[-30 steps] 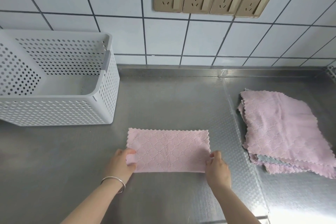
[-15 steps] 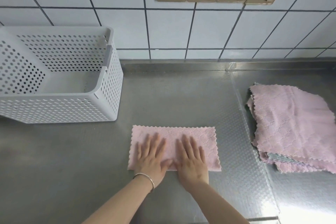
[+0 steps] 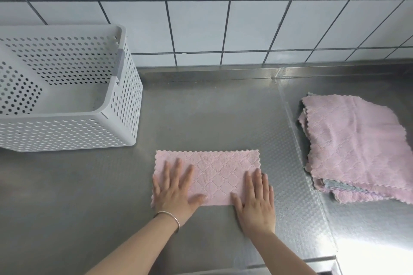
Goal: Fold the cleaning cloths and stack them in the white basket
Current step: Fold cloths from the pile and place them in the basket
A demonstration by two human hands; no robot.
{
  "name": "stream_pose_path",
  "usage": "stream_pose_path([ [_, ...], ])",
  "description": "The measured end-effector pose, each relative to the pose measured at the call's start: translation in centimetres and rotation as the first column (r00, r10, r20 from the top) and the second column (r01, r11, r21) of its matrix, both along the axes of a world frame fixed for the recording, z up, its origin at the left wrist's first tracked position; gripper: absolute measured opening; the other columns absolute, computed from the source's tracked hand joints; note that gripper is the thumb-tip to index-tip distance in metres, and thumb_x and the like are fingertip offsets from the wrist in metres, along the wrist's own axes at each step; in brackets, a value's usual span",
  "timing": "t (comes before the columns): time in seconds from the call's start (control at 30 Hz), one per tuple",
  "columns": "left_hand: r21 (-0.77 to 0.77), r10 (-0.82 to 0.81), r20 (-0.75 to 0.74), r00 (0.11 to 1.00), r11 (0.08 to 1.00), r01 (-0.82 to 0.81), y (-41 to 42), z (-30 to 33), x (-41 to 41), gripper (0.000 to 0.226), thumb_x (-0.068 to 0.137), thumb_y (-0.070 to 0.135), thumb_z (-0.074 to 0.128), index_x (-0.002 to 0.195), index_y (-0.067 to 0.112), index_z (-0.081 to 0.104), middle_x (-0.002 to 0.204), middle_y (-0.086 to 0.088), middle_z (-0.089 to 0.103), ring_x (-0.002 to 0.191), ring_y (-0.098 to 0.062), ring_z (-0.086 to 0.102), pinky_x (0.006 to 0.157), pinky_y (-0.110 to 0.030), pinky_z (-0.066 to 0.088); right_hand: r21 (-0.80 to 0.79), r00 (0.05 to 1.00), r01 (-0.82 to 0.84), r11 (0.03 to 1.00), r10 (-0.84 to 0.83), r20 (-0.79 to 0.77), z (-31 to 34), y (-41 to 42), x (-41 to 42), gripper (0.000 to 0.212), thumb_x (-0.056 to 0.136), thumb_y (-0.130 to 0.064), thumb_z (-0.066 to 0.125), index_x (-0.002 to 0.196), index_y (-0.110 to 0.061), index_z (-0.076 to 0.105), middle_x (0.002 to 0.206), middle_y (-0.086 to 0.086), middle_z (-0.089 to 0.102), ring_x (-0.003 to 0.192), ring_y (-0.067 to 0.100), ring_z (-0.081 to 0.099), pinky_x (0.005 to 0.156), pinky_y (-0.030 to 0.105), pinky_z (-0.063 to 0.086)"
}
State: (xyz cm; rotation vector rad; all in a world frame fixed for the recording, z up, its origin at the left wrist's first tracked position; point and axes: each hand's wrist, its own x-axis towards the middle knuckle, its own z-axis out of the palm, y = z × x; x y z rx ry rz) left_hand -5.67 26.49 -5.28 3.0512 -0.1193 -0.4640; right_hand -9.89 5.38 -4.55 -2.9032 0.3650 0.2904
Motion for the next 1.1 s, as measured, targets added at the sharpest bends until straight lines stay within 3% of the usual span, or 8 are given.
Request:
stream_pose_path([
  [0.2,-0.113,-0.058,-0.085,0.995,0.992,0.048,-2.8,2.8,1.7,0.104,0.043,0.086,-0.030,0.131,0.033,-0.036,0.137,0.007,-0.047,0.130,-0.016,-0.040,0.110,-0.055,-0.015,0.420,0.933,0.297,0.858,-0.355,0.065,3.2,-1.0,2.4,0.063,0.083,-0.015,0.057,0.141,-0.015,0.034,0.139,0.005,0.036,0.122,0.025,0.042,0.095,0.036,0.039],
  [0.33,-0.099,-0.295,-0.083,0.952,0.953,0.287,-5.3,3.7,3.1,0.098,0.057,0.077,-0.007,0.141,0.031,-0.026,0.142,0.008,-0.041,0.131,-0.016,-0.040,0.106,-0.051,-0.025,0.568,0.823,0.523,0.636,-0.549,-0.143,4.6,-2.2,4.3,0.053,0.084,-0.011,0.051,0.136,-0.013,0.038,0.125,0.003,0.045,0.094,0.015,0.048,0.075,0.030,0.036],
  [0.57,-0.054,-0.352,-0.068,0.933,0.936,0.349,-5.2,1.5,3.8,0.094,0.074,0.075,0.025,0.143,0.012,0.024,0.152,-0.005,0.021,0.144,-0.020,-0.012,0.108,-0.055,0.010,0.480,0.812,0.583,0.655,-0.483,-0.328,5.2,-2.9,5.0,0.033,0.083,-0.018,0.049,0.116,-0.018,0.053,0.106,-0.001,0.057,0.088,0.015,0.049,0.074,0.027,0.039],
  [0.67,-0.070,-0.385,-0.064,0.921,0.922,0.380,-5.1,1.0,3.8,0.090,0.073,0.075,0.032,0.138,0.013,0.034,0.148,-0.007,0.034,0.142,-0.023,0.010,0.106,-0.054,0.018,0.425,0.799,0.594,0.683,-0.441,-0.408,6.1,-2.9,5.2,0.001,0.081,-0.018,0.049,0.082,-0.018,0.050,0.073,-0.004,0.048,0.066,0.014,0.044,0.055,0.024,0.033],
  [0.73,-0.077,-0.386,-0.038,0.922,0.921,0.382,-5.1,1.0,3.7,0.090,0.074,0.075,0.033,0.139,0.012,0.034,0.147,-0.008,0.037,0.140,-0.024,0.019,0.106,-0.053,0.018,0.434,0.810,0.577,0.692,-0.421,-0.408,6.3,-2.8,5.1,0.016,0.079,-0.015,0.048,0.065,-0.016,0.042,0.061,-0.005,0.037,0.055,0.013,0.033,0.048,0.024,0.024],
  [0.83,-0.093,-0.358,-0.067,0.931,0.931,0.352,-5.4,1.0,3.7,0.087,0.077,0.071,0.028,0.139,0.012,0.040,0.148,-0.009,0.035,0.139,-0.022,0.018,0.107,-0.052,0.016,0.434,0.850,0.521,0.735,-0.401,-0.341,7.1,-2.2,4.9,0.004,0.078,-0.015,0.050,0.081,-0.018,0.050,0.072,-0.005,0.050,0.065,0.013,0.046,0.054,0.024,0.032],
  [1.0,-0.172,-0.290,-0.126,0.949,0.948,0.267,-6.2,3.8,4.1,0.112,0.054,0.071,-0.040,0.148,0.023,-0.004,0.149,0.007,-0.028,0.134,-0.011,-0.031,0.114,-0.044,-0.014,0.454,0.948,0.310,0.836,-0.306,-0.085,7.4,0.1,3.7,0.040,0.078,-0.008,0.050,0.117,-0.019,0.049,0.103,-0.006,0.054,0.086,0.013,0.052,0.068,0.023,0.039],
  [1.1,-0.406,-0.068,-0.072,0.995,0.913,0.033,-7.3,6.8,4.8,0.075,0.089,0.065,0.011,0.147,0.020,0.022,0.157,0.004,-0.005,0.144,-0.014,0.002,0.117,-0.032,0.008,0.462,0.965,0.182,0.868,-0.247,0.084,7.6,2.1,3.7,0.038,0.084,-0.005,0.049,0.120,-0.017,0.053,0.106,-0.002,0.054,0.085,0.014,0.054,0.068,0.021,0.039],
])
